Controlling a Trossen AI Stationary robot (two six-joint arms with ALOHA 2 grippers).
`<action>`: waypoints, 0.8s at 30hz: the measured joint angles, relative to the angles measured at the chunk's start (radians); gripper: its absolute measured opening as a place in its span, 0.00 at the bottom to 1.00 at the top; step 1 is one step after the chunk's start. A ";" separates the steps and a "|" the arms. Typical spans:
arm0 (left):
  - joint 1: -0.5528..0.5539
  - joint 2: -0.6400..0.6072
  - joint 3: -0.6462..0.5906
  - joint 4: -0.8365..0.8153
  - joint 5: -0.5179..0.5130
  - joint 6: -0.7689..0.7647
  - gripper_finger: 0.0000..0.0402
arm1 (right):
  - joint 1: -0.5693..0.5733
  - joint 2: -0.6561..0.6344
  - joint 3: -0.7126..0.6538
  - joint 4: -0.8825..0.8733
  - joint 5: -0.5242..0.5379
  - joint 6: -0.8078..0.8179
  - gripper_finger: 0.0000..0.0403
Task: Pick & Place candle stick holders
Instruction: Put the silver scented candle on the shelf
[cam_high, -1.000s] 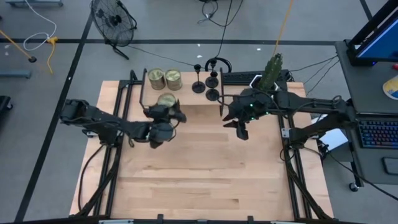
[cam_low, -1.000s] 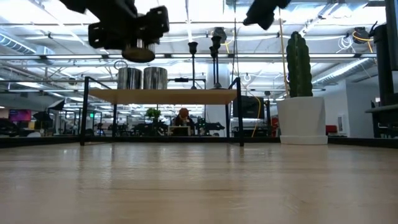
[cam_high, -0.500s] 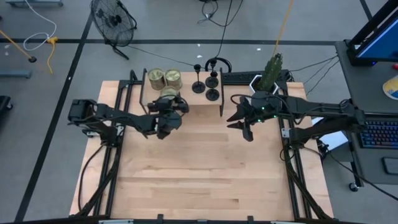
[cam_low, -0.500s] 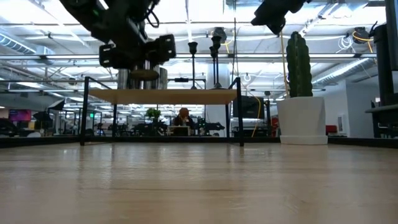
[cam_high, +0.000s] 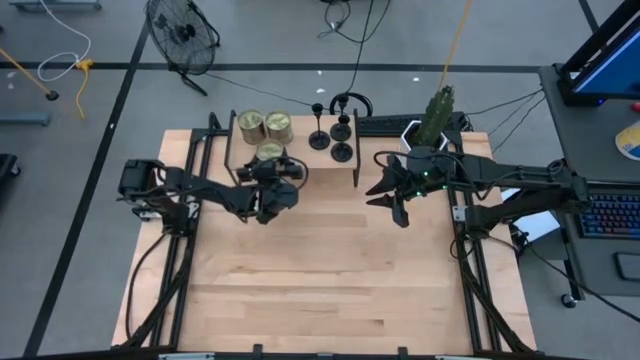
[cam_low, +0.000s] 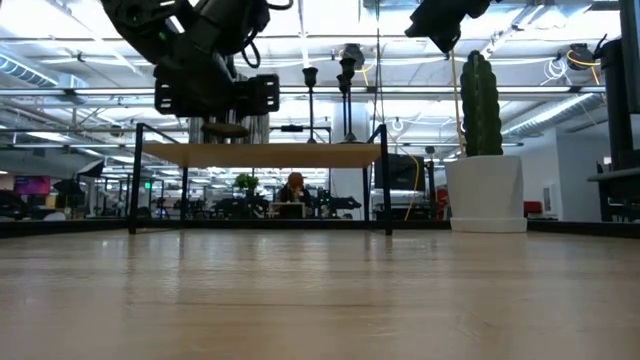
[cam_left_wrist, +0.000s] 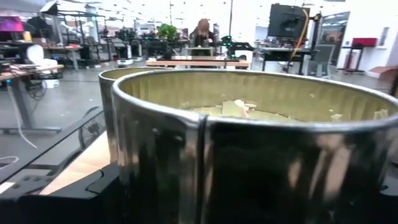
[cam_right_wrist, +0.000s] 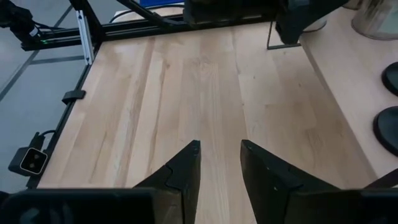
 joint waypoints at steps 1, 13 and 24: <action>0.008 0.000 0.000 0.000 -0.002 0.000 0.88 | 0.000 0.000 0.000 0.000 0.000 0.000 0.26; 0.095 0.000 0.000 -0.018 0.060 0.002 0.88 | 0.000 0.000 0.000 0.000 0.000 0.007 0.26; 0.132 -0.001 0.000 -0.098 0.130 -0.035 0.92 | 0.000 0.000 0.000 0.000 0.001 0.006 0.26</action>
